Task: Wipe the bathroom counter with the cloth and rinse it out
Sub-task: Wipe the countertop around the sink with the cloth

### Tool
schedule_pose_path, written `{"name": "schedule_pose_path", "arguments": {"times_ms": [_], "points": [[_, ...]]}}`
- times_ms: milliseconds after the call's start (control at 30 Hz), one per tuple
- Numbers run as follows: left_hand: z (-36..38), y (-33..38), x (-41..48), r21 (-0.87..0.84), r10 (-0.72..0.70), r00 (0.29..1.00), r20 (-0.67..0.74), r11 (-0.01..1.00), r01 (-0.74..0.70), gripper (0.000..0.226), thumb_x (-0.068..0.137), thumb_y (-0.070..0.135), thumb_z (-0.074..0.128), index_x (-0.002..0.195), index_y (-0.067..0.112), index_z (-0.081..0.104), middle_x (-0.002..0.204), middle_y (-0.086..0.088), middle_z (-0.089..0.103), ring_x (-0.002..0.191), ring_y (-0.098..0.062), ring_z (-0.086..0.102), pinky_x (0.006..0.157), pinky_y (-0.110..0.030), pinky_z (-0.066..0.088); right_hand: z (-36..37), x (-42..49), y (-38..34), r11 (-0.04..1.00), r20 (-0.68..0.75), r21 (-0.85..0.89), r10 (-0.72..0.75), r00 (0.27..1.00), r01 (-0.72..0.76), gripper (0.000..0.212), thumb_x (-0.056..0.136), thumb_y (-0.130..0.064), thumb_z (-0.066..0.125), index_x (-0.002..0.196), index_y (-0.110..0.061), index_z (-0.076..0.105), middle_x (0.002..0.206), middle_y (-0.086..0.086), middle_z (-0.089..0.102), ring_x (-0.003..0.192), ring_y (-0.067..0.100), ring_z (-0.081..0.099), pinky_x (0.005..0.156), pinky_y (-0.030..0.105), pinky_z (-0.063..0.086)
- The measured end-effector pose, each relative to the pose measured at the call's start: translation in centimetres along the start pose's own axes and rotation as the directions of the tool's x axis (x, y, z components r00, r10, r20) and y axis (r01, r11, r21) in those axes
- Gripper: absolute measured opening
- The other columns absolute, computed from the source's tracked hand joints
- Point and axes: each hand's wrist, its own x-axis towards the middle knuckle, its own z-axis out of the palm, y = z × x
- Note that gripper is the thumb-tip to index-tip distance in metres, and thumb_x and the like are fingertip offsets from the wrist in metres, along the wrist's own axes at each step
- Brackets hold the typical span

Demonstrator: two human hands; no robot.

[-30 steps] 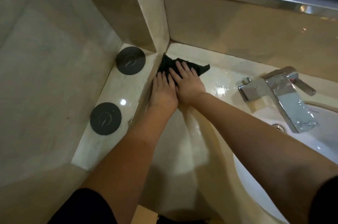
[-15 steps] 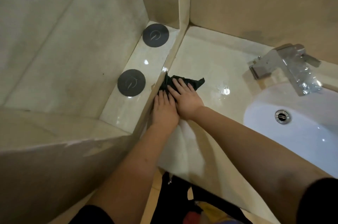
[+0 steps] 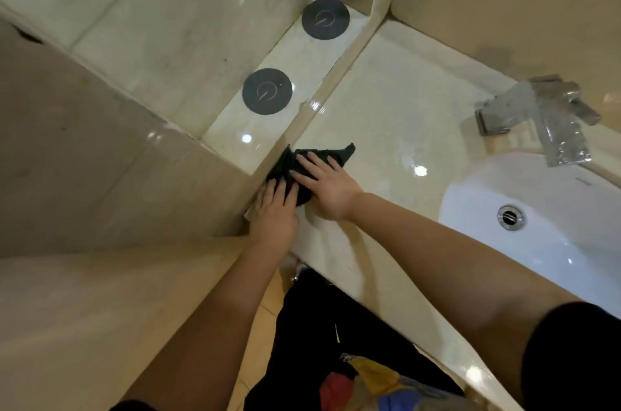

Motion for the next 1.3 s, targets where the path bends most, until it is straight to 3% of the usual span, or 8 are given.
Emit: {"name": "schedule_pose_path", "arguments": {"times_ms": [167,267,433,667,833,1000,1133,1300], "points": [[1.5,-0.4,-2.0,-0.196,-0.146,0.98,-0.133,0.973,0.119,0.048,0.089,0.006,0.056,0.136,0.007,0.046,0.133,-0.015,0.052,0.123,-0.032,0.046,0.103,-0.042,0.039,0.8,-1.4,-0.9,0.993,0.052,-0.039,-0.11,0.993,0.112,0.065,0.095,-0.018,0.04,0.153,-0.029,0.012,0.161,0.004,-0.004,0.147,0.023,-0.009,0.116,0.047,-0.007],[2.1,-0.4,-2.6,-0.171,-0.216,0.954,-0.208,0.968,0.182,0.049,0.084,0.011,0.066,0.131,0.008,0.053,0.123,-0.016,0.053,0.107,-0.032,0.051,0.086,-0.041,0.048,1.4,-2.7,-0.7,0.983,0.059,-0.053,-0.172,0.983,0.176,0.064,0.095,-0.018,0.04,0.153,-0.029,0.014,0.161,0.003,-0.003,0.147,0.023,-0.009,0.116,0.046,-0.009],[5.0,1.0,-4.0,-0.065,-0.115,0.977,-0.178,0.992,0.105,0.057,0.087,0.018,0.06,0.141,0.008,0.043,0.151,-0.018,0.034,0.139,-0.036,0.03,0.113,-0.05,0.024,2.6,-5.7,0.4,0.974,0.055,-0.027,-0.221,0.974,0.223,0.062,0.096,-0.017,0.039,0.152,-0.029,0.017,0.161,0.0,-0.002,0.147,0.021,-0.009,0.115,0.042,-0.012],[7.4,7.0,-6.9,-0.155,-0.089,0.992,-0.089,0.985,0.075,0.064,0.094,0.023,0.05,0.15,0.011,0.021,0.158,-0.015,0.015,0.145,-0.035,0.014,0.117,-0.048,0.015,5.4,-11.8,3.0,0.975,-0.013,0.056,-0.215,0.977,0.215,0.061,0.094,-0.013,0.039,0.15,-0.031,0.025,0.161,-0.004,0.004,0.148,0.018,-0.006,0.114,0.04,-0.014],[8.0,11.9,-7.9,-0.094,-0.009,0.998,-0.066,0.996,0.002,0.06,0.092,0.031,0.03,0.148,0.01,0.028,0.156,-0.015,0.023,0.142,-0.034,0.021,0.116,-0.047,0.017,7.0,-17.2,5.3,0.982,-0.06,0.095,-0.16,0.985,0.166,0.063,0.09,-0.012,0.043,0.149,-0.027,0.029,0.16,-0.003,0.009,0.148,0.018,-0.002,0.115,0.04,-0.01],[8.5,15.8,-8.2,-0.078,0.107,0.993,-0.055,0.991,-0.111,0.061,0.09,0.031,0.029,0.147,0.01,0.033,0.154,-0.015,0.028,0.141,-0.033,0.022,0.118,-0.045,0.015,9.1,-22.2,6.6,0.989,-0.127,0.125,-0.061,0.99,0.077,0.064,0.087,-0.013,0.043,0.148,-0.024,0.032,0.158,0.0,0.018,0.146,0.018,0.003,0.116,0.044,0.0],[8.8,18.0,-9.1,-0.084,0.235,0.971,-0.029,0.968,-0.237,0.061,0.089,0.03,0.031,0.147,0.013,0.028,0.154,-0.013,0.028,0.142,-0.031,0.02,0.116,-0.045,0.017,11.6,-26.3,6.2,0.985,-0.174,0.166,0.074,0.982,-0.045,0.061,0.087,-0.019,0.032,0.148,-0.022,0.034,0.157,0.001,0.022,0.146,0.023,0.014,0.117,0.045,0.011],[8.5,18.6,-9.6,-0.037,0.303,0.953,0.028,0.953,-0.302,0.06,0.089,0.031,0.031,0.147,0.014,0.029,0.153,-0.013,0.03,0.142,-0.03,0.022,0.112,-0.043,0.019,12.7,-27.8,4.6,0.977,-0.203,0.174,0.156,0.967,-0.121,0.059,0.084,-0.017,0.037,0.143,-0.016,0.042,0.15,0.008,0.037,0.139,0.03,0.031,0.109,0.053,0.028]]}}
